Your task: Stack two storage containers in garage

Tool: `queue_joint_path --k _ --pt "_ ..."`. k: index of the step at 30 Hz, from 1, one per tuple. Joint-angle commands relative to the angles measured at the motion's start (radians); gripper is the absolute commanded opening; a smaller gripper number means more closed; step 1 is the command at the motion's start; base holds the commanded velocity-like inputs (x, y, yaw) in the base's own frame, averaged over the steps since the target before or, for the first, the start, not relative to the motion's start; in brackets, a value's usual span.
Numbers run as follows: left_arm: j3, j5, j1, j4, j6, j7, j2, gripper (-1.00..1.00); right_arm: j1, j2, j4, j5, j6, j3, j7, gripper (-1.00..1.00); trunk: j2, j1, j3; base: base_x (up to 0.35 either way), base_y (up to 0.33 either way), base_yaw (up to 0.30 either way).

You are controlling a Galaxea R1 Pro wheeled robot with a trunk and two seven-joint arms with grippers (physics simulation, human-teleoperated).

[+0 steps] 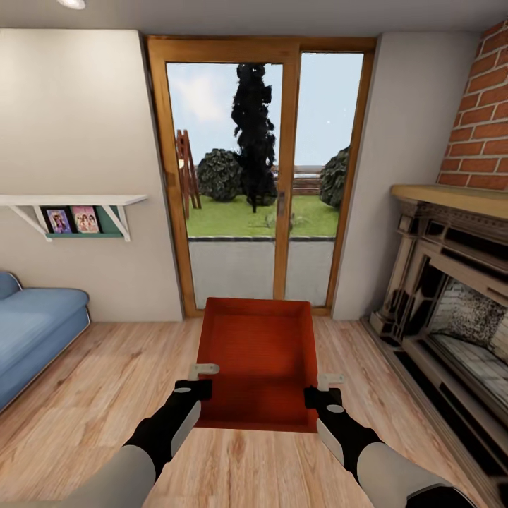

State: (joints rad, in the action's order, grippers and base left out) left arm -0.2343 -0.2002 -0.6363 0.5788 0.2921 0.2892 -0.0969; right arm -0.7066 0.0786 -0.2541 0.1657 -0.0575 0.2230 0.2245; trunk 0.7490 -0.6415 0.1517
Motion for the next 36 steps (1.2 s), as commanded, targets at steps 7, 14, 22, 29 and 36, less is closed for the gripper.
queue_joint_path --k 7,14,22,29,36 --pt "-0.002 -0.045 -0.001 0.001 0.002 0.008 -0.007 -1.0 -0.001 0.0 -0.001 -0.002 -0.006 0.002 0.003 -1.0 0.001 0.0 -0.005 0.0 0.0 0.0" --pt "-0.002 -0.045 -0.001 0.001 0.002 0.008 -0.008 -1.0 -0.001 0.001 -0.001 -0.002 -0.006 0.002 0.003 -1.0 0.001 0.0 -0.006 0.0 0.0 0.0" --pt "-0.002 -0.045 -0.001 0.001 0.002 0.008 -0.008 -1.0 -0.001 0.002 -0.001 -0.002 -0.006 0.002 0.003 -1.0 0.001 0.0 -0.006 0.0 0.0 0.0" --pt "-0.002 -0.045 0.0 0.001 0.002 0.012 -0.01 -1.0 -0.001 0.001 -0.001 -0.002 -0.007 0.002 0.003 -1.0 0.001 0.0 -0.006 -0.077 0.042 0.0" --pt "-0.002 -0.047 -0.001 0.001 0.002 0.035 -0.01 -1.0 -0.001 0.001 -0.001 -0.002 -0.007 0.002 0.003 -1.0 0.001 0.0 -0.006 -0.261 0.151 0.0"
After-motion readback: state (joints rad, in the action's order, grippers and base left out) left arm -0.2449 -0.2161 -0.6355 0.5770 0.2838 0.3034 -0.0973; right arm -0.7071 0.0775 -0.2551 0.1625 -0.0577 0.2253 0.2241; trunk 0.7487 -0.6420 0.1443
